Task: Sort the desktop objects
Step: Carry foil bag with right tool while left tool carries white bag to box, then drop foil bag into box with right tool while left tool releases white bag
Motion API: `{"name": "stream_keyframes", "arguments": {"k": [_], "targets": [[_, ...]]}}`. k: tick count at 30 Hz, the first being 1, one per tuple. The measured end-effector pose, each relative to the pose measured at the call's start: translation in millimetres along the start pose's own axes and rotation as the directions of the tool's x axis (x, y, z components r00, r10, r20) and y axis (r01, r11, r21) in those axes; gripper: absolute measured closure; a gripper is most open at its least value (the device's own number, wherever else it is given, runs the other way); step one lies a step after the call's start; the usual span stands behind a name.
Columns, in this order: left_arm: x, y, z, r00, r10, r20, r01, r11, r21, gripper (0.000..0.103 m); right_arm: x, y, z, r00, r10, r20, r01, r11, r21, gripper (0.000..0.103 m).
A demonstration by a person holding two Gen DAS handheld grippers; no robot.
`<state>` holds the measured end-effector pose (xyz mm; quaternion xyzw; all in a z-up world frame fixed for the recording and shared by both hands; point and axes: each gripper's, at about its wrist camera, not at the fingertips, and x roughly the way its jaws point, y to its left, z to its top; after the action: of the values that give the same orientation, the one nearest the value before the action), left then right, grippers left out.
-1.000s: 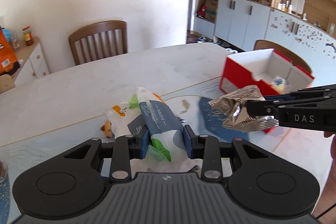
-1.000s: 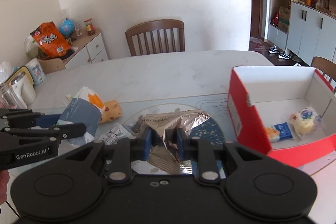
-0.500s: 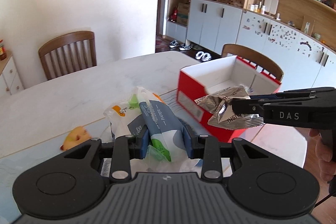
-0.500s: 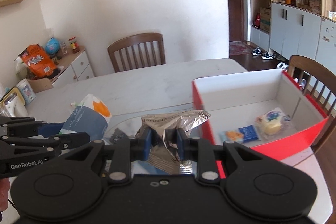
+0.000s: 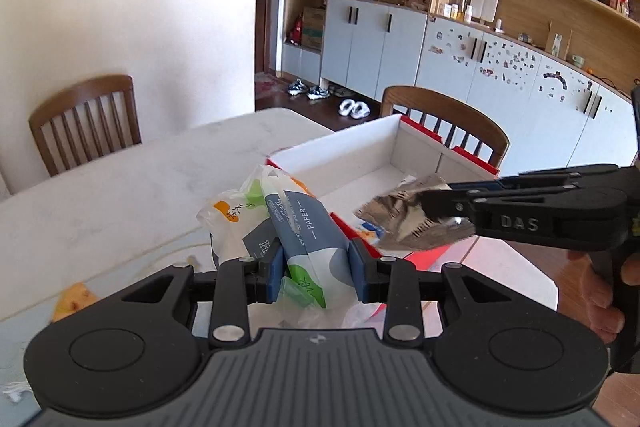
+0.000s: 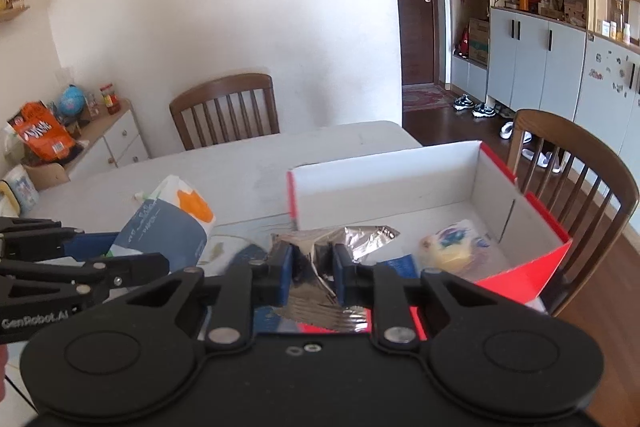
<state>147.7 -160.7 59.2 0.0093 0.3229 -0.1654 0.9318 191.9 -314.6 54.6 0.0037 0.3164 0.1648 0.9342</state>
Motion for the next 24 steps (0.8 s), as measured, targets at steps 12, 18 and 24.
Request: {"name": "stream_keyframes", "arguments": {"k": [12, 18, 24], "targets": [[46, -38, 33, 1.0, -0.018, 0.007, 0.017, 0.999, 0.032, 0.071, 16, -50, 15, 1.0, -0.001, 0.008, 0.002, 1.0, -0.009, 0.084], [76, -52, 47, 0.999, -0.035, -0.016, 0.035, 0.998, 0.05, 0.071, 26, -72, 17, 1.0, -0.004, -0.008, 0.004, 1.0, -0.001, 0.084], [104, -59, 62, 0.998, -0.058, -0.035, 0.06, 0.996, 0.061, 0.071, 37, -87, 16, 1.0, -0.005, -0.029, 0.005, 1.0, -0.012, 0.084]]}}
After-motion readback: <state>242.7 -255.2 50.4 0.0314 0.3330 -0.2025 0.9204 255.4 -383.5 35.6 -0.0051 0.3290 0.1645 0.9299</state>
